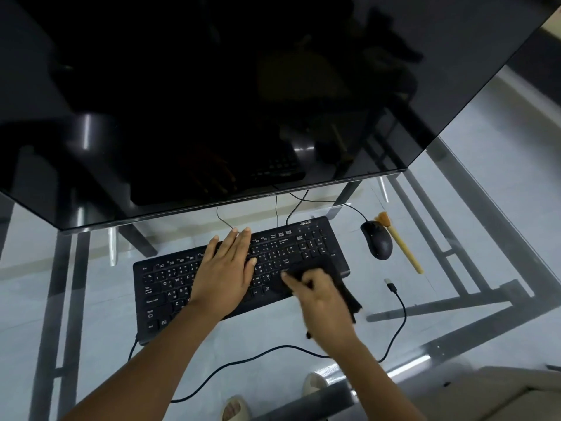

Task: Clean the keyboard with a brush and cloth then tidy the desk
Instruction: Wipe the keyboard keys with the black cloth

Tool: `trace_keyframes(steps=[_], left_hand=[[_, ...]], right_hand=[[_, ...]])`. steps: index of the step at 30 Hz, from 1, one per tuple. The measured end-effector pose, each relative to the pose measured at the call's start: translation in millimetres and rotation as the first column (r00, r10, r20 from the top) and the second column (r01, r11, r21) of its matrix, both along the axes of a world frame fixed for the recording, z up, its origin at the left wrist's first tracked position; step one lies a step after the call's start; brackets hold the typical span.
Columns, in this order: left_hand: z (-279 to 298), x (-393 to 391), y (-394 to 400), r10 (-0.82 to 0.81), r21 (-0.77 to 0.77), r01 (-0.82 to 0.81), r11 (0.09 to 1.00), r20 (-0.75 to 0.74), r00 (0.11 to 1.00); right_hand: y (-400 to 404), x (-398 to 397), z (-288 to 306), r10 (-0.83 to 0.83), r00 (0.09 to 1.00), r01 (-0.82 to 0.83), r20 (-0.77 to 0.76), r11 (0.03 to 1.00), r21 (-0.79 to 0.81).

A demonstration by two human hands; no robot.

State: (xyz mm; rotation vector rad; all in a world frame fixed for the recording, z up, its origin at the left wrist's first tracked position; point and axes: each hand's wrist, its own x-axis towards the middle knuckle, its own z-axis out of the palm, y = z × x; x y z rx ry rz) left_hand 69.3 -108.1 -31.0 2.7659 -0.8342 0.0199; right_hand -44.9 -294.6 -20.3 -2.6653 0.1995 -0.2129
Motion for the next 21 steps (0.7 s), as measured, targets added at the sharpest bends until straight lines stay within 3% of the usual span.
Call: trace_keyframes(steps=[2,4,6,8,9,11,14,16,19,20,21], left_hand=[[0.1,-0.2,0.0,-0.011,-0.012,0.011,1.0,-0.005,1.0],[-0.9,-0.2,2.3,-0.008,-0.019,0.008,1.0,0.001,1.0],[-1.2,-0.7,4.6,-0.006,-0.029,0.006,1.0,0.005,1.0],[-0.1,0.0,3.8,-0.006,-0.053,0.007,0.999,0.004,1.0],[0.1,0.3,3.6,-0.01,-0.057,0.01,0.998,0.0,1.0],[0.2,-0.3,2.7,-0.018,-0.058,0.018,0.998,-0.007,1.0],[-0.9,-0.3,3.8,-0.008,-0.051,0.007,0.999,-0.002,1.0],[-0.4,0.6,3.4,-0.005,-0.04,0.005,0.999,0.006,1.0],[-0.6,-0.4,2.2,-0.008,-0.05,0.008,0.999,0.002,1.0],[-0.4,-0.6,2.1,-0.011,-0.049,0.011,0.999,-0.003,1.0],[-0.7,0.0,2.5,-0.016,-0.046,0.015,0.999,-0.013,1.0]], right_hand=[[-23.4,4.2,5.0,-0.147,0.989,0.147,0.002,0.988,-0.049],[-42.6,4.3,4.7,-0.405,0.914,0.4,0.008,0.907,0.127],[-32.6,5.3,3.6,-0.327,0.945,0.325,-0.002,0.939,0.113],[-15.1,7.8,2.8,-0.107,0.988,0.117,-0.112,0.99,0.085],[-13.0,13.0,6.1,-0.072,0.991,0.083,-0.115,0.993,0.089],[-27.8,33.2,7.8,-0.268,0.962,0.273,-0.057,0.953,0.131],[-32.5,65.3,5.9,-0.561,0.827,0.56,-0.006,0.825,0.069],[-3.2,81.5,5.8,-0.477,0.878,0.478,0.039,0.878,-0.016],[18.7,82.5,1.5,-0.085,0.993,0.099,0.081,0.978,-0.186],[8.9,85.2,2.0,-0.059,0.996,0.074,0.072,0.974,-0.215],[-2.9,88.5,2.2,-0.142,0.989,0.149,0.051,0.971,-0.188]])
